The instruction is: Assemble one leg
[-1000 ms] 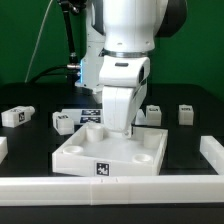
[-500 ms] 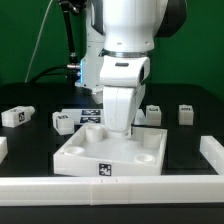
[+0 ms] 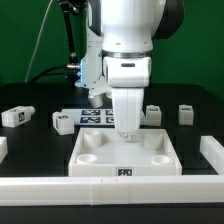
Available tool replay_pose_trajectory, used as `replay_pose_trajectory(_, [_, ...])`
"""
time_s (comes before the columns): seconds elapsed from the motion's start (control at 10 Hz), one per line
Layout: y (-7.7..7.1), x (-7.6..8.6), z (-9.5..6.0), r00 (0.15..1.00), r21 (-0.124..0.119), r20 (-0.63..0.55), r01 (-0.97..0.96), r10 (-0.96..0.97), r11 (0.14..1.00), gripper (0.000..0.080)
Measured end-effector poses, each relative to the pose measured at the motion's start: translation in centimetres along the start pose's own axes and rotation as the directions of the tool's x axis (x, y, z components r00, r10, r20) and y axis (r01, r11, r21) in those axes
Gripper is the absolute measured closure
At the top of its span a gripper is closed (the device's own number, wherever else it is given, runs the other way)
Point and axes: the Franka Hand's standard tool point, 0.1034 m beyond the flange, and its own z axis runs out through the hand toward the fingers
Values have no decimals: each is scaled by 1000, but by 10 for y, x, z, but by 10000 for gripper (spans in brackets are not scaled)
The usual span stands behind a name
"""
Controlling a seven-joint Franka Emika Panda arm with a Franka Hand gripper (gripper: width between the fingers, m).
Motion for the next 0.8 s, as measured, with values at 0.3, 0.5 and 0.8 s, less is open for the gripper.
replay_pose_trajectory(0.3, [0,1,0,1000,0,0,9,-9,1000,736])
replay_pose_trajectory(0.5, [5,12,-1,999,1,-2,34,-34,999,736])
replay_pose_trajectory(0.8, [23,32,-1,997,-13,-12,71,-71,997,736])
